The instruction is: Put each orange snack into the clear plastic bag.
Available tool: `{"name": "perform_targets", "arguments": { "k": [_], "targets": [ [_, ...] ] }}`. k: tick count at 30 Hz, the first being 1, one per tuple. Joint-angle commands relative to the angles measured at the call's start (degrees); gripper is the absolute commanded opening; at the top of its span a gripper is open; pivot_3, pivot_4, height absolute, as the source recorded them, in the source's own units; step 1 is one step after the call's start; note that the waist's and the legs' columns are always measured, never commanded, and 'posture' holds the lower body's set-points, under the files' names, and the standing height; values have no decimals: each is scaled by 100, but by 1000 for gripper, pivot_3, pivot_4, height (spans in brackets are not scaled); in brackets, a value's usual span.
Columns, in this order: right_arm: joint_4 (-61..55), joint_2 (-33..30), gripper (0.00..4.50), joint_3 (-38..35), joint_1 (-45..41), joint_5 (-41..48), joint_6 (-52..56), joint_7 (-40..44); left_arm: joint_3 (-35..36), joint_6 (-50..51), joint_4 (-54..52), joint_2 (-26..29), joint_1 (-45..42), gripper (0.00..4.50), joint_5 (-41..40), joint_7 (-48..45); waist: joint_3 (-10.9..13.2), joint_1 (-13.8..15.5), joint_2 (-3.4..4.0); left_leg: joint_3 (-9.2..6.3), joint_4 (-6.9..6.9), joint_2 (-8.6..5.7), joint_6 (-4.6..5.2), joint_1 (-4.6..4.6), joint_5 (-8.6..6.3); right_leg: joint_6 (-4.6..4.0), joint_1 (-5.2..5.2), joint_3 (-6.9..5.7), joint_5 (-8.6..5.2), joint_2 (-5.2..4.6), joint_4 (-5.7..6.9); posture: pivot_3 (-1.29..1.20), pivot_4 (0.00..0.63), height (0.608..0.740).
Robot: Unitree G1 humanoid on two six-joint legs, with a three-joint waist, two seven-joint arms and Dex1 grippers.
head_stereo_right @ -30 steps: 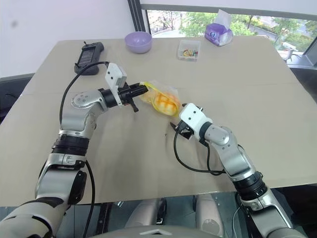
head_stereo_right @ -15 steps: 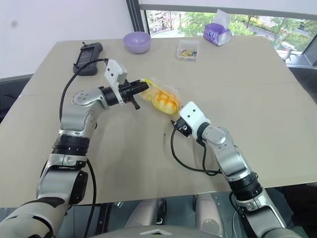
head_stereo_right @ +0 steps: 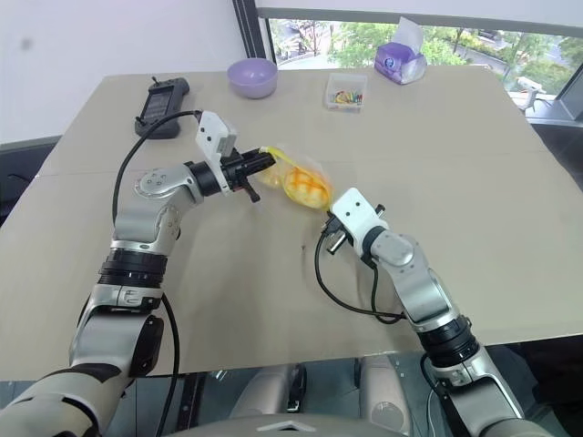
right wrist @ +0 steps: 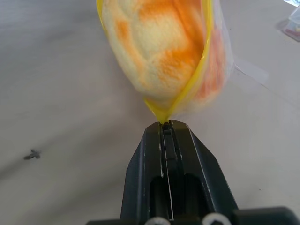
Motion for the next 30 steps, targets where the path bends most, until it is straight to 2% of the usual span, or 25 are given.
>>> {"name": "perform_targets", "arguments": {
  "k": [1,4,9,13,15,17,20,23,24,25,26,27,30],
  "targets": [
    [-159,-51,54,-184,-72,21,-84,-15,163,14,-345,-3,-46,0,-128,45,0,-1,0,0,0,0,0,0,0,0,0,0,0,0,0,0,150,740],
    [-360,-295,54,-463,-118,102,-50,93,265,378,-409,-57,-137,0,-375,45,0,2,0,0,0,0,0,0,0,0,0,0,0,0,0,0,150,740],
    [-818,-1220,54,-1344,-669,584,243,720,569,1898,-496,45,-510,0,-1342,-222,2,11,-2,-1,4,-2,2,-5,-1,1,-1,-1,0,-3,-1,0,150,740],
    [-1473,-2403,54,-1719,-964,1864,1204,2393,619,2949,-585,372,-676,0,-2079,-962,3,-3,-2,-3,-8,2,2,-1,-1,0,3,-5,-1,3,-6,0,150,740],
    [-1425,-2708,54,-1834,-1276,2185,1418,2655,839,3787,-648,450,-789,0,-2766,-1181,4,-41,-3,-2,-9,5,6,-5,-3,0,2,-5,-1,4,-13,0,150,740],
    [-1319,-2913,54,-1778,-1351,2093,1304,2636,1120,4248,-621,360,-898,0,-3190,-1010,4,-28,-4,3,-6,7,17,0,-10,0,4,-1,-1,4,-11,0,150,740],
    [-1536,-3008,54,-1742,-1072,2132,1171,2611,1273,4189,-538,208,-957,0,-3123,-522,4,24,-5,-5,-2,14,18,4,-10,0,9,-8,-1,4,-6,0,150,740],
    [-2436,-2449,54,-1873,-353,2488,1575,2032,1292,4171,-866,156,-749,0,-3123,-272,1,49,-9,-7,-1,14,2,2,-1,0,9,-7,-1,-1,-7,0,150,740],
    [-2632,-2295,571,-1872,-148,2472,1664,1804,1279,4171,-960,172,-684,0,-3130,-230,2,52,-8,-8,-2,22,1,-1,-1,0,7,-6,-1,-1,-7,0,150,740],
    [-2798,-2123,883,-1883,48,2471,1794,1580,1258,4097,-1013,189,-640,0,-3075,-181,2,49,-8,-6,-2,23,0,-6,-1,0,1,-4,-1,-3,-7,0,150,740],
    [-2956,-2006,1005,-1890,211,2525,1910,1445,1271,4066,-1019,183,-630,0,-3059,-112,2,47,-8,-1,0,21,0,-18,-1,0,-13,1,0,-7,-4,0,150,740],
    [-3106,-1909,1670,-1891,347,2602,2027,1351,1281,4037,-1002,177,-638,0,-3039,-39,2,51,-8,1,4,18,0,-18,-1,1,-13,3,0,-9,-4,0,150,740],
    [-3266,-1621,2669,-1626,511,2363,2050,802,1106,3721,-987,168,-661,0,-2731,139,2,82,-8,-2,6,14,-1,-11,-1,1,-7,0,0,-11,-3,0,150,740]
  ]
}}
